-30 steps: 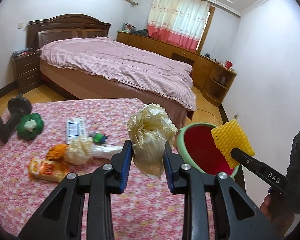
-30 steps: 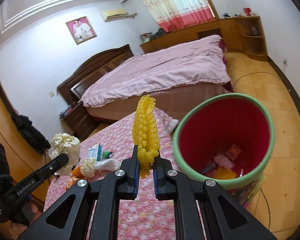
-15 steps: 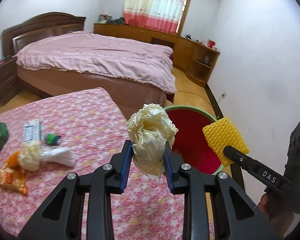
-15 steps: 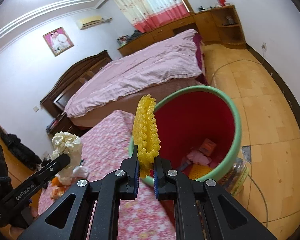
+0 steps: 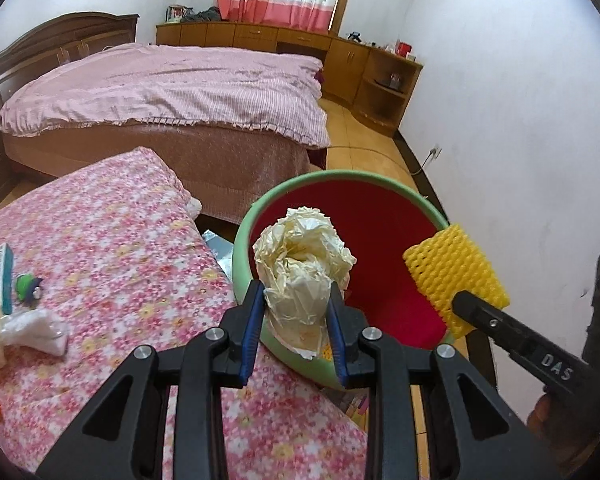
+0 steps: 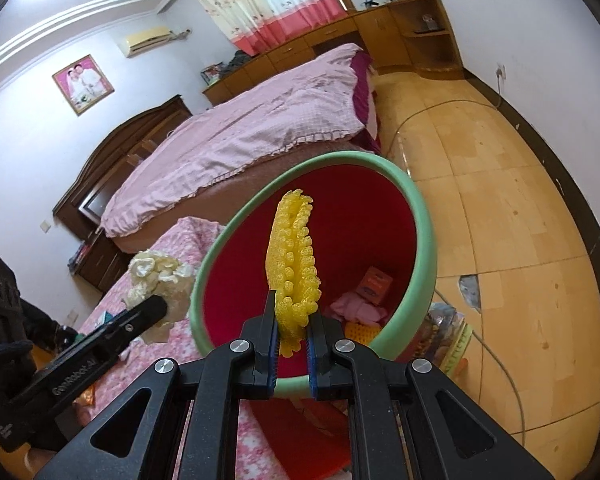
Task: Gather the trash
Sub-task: 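Open both grippers to drop the tissue and foam net into the bucket, then withdraw both grippers from the bucket back over the bed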
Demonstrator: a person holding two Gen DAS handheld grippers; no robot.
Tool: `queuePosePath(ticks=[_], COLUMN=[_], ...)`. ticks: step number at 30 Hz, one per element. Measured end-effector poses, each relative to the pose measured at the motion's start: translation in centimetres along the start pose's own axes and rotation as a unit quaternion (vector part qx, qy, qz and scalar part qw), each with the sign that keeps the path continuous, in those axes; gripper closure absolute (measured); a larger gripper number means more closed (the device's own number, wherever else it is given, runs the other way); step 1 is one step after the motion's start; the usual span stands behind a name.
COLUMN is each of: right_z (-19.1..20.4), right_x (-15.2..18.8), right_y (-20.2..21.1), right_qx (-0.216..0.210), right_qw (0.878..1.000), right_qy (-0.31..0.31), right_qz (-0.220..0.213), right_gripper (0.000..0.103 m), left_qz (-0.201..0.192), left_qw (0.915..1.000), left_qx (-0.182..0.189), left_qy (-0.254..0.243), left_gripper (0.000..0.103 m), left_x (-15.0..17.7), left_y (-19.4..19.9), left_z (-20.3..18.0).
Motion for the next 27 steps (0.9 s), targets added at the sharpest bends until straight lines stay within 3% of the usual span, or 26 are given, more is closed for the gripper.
queuePosePath(ticks=[8,14,16,19,27], right_z=[-0.9,-1.7,-1.7,-1.6,-0.3], right_x=[-0.3,-0.4,-0.5,-0.6,0.0], right_y=[-1.9,-2.8,-2.7,-2.5,-1.2], right_qx=[0.009,0.009,0.006,0.003,-0.008], right_qw=[1.000,0.999,0.999,1.000,1.000], right_qy=[-0.004,-0.016,-0.019,-0.022,-0.015], right_qz=[0.021,0.029,0.025,0.022,0.017], right_gripper=[0.090,0.088,0.087,0.075,0.071], left_qz=[0.024,0.024,0.021,0.018,0.002], left_qw=[0.9996,0.9995,0.9996,0.9997,0.9998], left_qx=[0.015,0.017,0.019,0.013,0.002], left_qy=[0.007,0.007,0.007,0.005,0.020], left_gripper=[0.073,0.059,0.058,0.058,0.058], left_x=[0.0,-0.1,-0.2,0.0,1.0], left_y=[-2.8,-2.9,-2.8,-2.0,1.0], left_z=[0.1,0.0,-0.1,0.0,1.5])
Point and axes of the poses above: each gripper's, at about its wrist camera, not at the fingertips, and y roughly against the way its jaws point, z to its left, x to its underside, the point moved 5 cm from there along -y, roughly the way its jaws point, and after that the axes turned 13 degrees about z, right-handed, at the moved point
